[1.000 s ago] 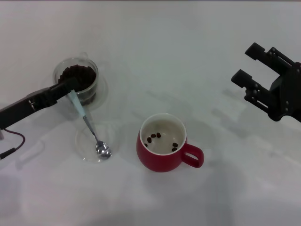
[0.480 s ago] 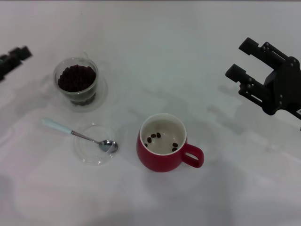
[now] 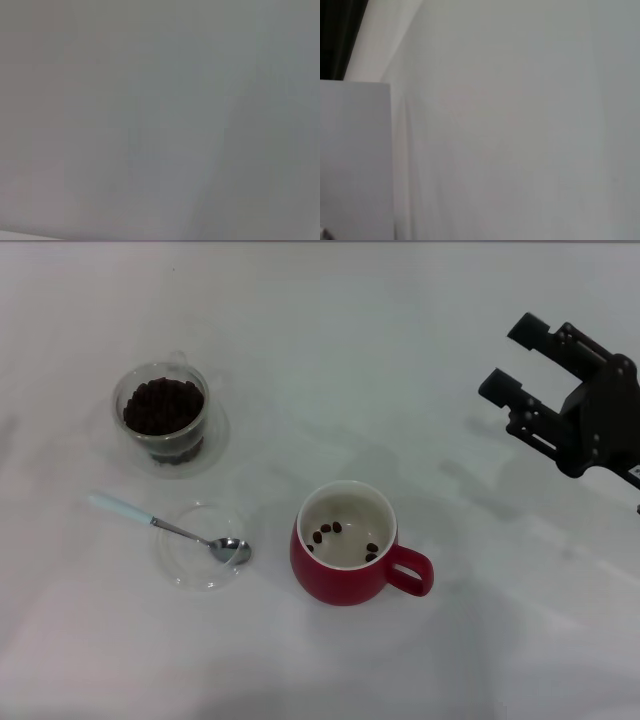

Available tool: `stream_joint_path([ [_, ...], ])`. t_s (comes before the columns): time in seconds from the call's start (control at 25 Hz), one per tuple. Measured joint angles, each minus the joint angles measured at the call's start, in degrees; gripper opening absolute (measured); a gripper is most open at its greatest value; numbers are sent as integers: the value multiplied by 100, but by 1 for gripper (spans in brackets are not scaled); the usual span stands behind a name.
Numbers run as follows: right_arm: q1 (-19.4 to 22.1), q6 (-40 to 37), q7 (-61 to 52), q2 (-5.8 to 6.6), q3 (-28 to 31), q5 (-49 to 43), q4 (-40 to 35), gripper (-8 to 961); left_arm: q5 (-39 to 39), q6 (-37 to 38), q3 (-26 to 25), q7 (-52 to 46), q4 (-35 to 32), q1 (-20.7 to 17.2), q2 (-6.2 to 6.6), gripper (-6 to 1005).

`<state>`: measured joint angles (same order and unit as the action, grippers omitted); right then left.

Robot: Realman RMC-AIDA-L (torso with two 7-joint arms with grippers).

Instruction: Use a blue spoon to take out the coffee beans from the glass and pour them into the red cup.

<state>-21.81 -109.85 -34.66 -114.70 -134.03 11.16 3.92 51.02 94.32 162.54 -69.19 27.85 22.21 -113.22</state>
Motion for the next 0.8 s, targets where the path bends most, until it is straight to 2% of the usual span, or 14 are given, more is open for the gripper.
stream_joint_path([
  [0.12, 69, -55, 81, 2, 0, 108, 26, 697, 513, -488, -16, 680, 5, -282, -95, 416],
  [0.24, 221, -60, 281, 2, 0, 308, 23, 697, 729, -665, -23, 1071, 17, -419, -141, 417],
  [0.28, 269, -63, 344, 1, 0, 368, 24, 697, 1011, -740, -28, 1518, 35, -561, -215, 417],
  [0.36, 395, -132, 520, 0, 0, 529, 1, 696, 1217, -746, -30, 1751, 41, -642, -292, 417],
  [0.4, 440, -187, 589, 0, 0, 585, -6, 696, 1478, -736, -30, 2000, 46, -718, -381, 417],
  [0.48, 539, -314, 686, 0, 0, 703, -5, 696, 1662, -725, -30, 2185, 50, -763, -449, 417],
  [0.8, 654, -370, 842, -3, 0, 859, 9, 697, 1793, -716, -3, 2370, 59, -729, -486, 417],
])
